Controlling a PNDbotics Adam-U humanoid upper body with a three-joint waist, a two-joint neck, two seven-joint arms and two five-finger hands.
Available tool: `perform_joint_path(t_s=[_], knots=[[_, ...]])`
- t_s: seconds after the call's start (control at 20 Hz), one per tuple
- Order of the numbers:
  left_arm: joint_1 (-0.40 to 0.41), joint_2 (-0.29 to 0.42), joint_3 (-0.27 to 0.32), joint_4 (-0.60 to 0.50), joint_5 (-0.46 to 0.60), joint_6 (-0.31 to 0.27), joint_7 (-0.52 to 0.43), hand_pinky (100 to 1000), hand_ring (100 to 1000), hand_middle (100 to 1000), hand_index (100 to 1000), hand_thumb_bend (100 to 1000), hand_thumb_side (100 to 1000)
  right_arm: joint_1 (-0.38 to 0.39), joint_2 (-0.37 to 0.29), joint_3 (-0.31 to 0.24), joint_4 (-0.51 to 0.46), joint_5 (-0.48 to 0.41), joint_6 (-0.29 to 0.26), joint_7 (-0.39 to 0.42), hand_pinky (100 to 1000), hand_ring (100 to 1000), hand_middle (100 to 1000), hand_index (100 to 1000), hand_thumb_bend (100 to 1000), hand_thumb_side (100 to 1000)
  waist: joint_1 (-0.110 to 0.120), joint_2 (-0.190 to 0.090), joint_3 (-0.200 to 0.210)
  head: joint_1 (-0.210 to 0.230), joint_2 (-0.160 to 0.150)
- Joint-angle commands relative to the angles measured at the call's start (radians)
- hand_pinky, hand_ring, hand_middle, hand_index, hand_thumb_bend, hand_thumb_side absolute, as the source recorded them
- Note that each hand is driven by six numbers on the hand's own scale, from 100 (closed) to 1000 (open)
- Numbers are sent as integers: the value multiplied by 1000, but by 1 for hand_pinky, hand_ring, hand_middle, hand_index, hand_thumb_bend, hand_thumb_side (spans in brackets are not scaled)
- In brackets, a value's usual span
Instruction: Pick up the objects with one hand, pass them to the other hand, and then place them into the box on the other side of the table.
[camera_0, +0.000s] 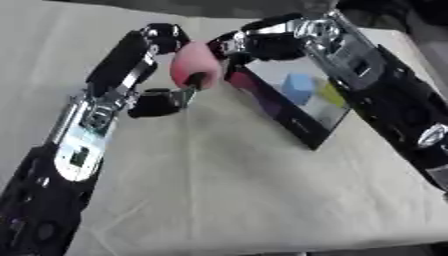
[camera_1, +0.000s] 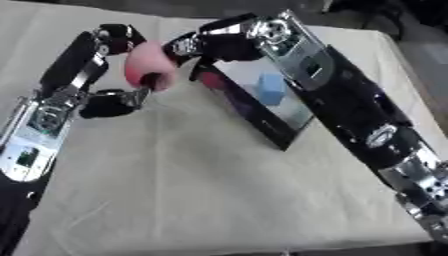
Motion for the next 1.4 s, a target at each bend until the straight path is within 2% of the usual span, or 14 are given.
perform_joint_path(t_s=[0.05, 0.15, 0.2, 0.25, 0.3, 0.35, 0.5, 0.55, 0.6, 0.65, 0.8, 1.05, 1.2, 1.4], knots=[[-21, -11, -3, -23, -7, -3, 1, 705, 640, 569, 521, 100, 348, -11, -18, -6, -3, -4, -10, 9, 812, 1000, 954, 1000, 100, 1000, -9, -22, -1, -1, 5], [-21, -12, -2, -21, -14, -2, -1, 706, 640, 569, 521, 100, 346, -10, -17, -6, -3, -17, -14, 16, 807, 1000, 912, 1000, 100, 1000, -9, -22, -1, -1, 5], [-22, -12, -1, -20, -17, -1, -1, 706, 641, 570, 522, 100, 337, -10, -17, -6, -2, -26, -14, 18, 798, 1000, 847, 980, 100, 1000, -9, -21, -1, -2, 5], [-22, -12, 0, -18, -22, 0, -2, 706, 641, 570, 522, 100, 336, -10, -17, -8, -1, -36, -13, 17, 795, 1000, 830, 965, 100, 1000, -9, -21, -2, -2, 5], [-22, -13, 0, -16, -27, 1, -2, 706, 642, 571, 522, 100, 333, -10, -16, -10, 0, -47, -11, 14, 786, 1000, 780, 920, 100, 953, -8, -21, -2, -2, 5], [-22, -13, 2, -13, -33, 3, -3, 706, 642, 571, 522, 100, 332, -9, -16, -11, -1, -60, -10, 9, 784, 1000, 768, 908, 100, 940, -8, -21, -3, -2, 5], [-23, -14, 7, 4, -60, 12, -2, 705, 643, 572, 525, 100, 305, -9, -18, -13, -7, -98, -8, -10, 749, 933, 634, 791, 100, 791, -8, -21, -4, -2, 5], [-23, -15, 9, 10, -70, 14, 0, 705, 643, 572, 526, 100, 304, -8, -18, -14, -8, -108, -5, -18, 748, 930, 628, 787, 100, 778, -7, -21, -4, -3, 5], [-23, -16, 11, 15, -78, 15, 2, 705, 643, 572, 527, 100, 302, -8, -18, -14, -9, -118, -2, -26, 733, 901, 586, 749, 100, 669, -7, -20, -4, -3, 5], [-23, -17, 12, 19, -86, 16, 4, 705, 643, 572, 528, 100, 303, -8, -18, -15, -10, -128, 1, -35, 728, 890, 573, 736, 100, 635, -8, -20, -5, -3, 5], [-24, -20, 14, 28, -101, 15, 14, 704, 642, 572, 530, 100, 300, -7, -19, -14, -15, -146, 9, -56, 687, 825, 504, 670, 100, 454, -8, -19, -5, -4, 5], [-23, -23, 12, 30, -107, 8, 28, 703, 641, 570, 531, 100, 306, -6, -18, -12, -15, -143, 28, -82, 648, 771, 461, 624, 100, 286, -9, -16, -5, -6, 5], [-22, -23, 9, 28, -106, 2, 31, 703, 641, 571, 532, 100, 306, -6, -16, -13, -12, -152, 48, -94, 631, 756, 449, 612, 100, 100, -9, -15, -5, -5, 5], [-23, -23, 8, 26, -106, -3, 36, 702, 641, 569, 532, 100, 297, -6, -17, -11, -14, -154, 70, -97, 613, 733, 434, 596, 100, 100, -10, -15, -6, -6, 5]])
